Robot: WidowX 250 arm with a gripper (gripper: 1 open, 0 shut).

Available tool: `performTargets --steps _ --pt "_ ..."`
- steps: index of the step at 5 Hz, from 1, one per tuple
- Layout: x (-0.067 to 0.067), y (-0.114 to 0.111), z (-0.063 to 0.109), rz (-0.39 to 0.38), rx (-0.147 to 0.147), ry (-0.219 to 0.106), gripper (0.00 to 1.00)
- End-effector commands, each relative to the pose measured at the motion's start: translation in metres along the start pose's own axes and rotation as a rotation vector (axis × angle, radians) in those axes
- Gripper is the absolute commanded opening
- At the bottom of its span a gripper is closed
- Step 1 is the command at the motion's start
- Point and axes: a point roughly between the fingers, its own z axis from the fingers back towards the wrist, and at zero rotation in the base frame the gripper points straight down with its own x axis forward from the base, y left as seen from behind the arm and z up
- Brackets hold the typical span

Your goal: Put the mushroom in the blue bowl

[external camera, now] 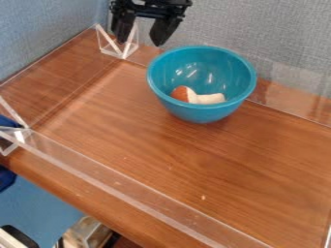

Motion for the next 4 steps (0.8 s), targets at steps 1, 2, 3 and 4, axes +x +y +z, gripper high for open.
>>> performTargets --steps 1,2,3,4 --pt "0.0054 0.0182 0.0145 0.097 -0.020 0.000 1.00" --pt "0.0051 0.0217 0.0121 0.157 0.007 0.014 1.00" --pt "0.0053 0.0232 0.0117 0.192 0.020 0.018 1.00" --pt "0.0037 0.0245 0.0139 0.207 0.025 0.017 1.00"
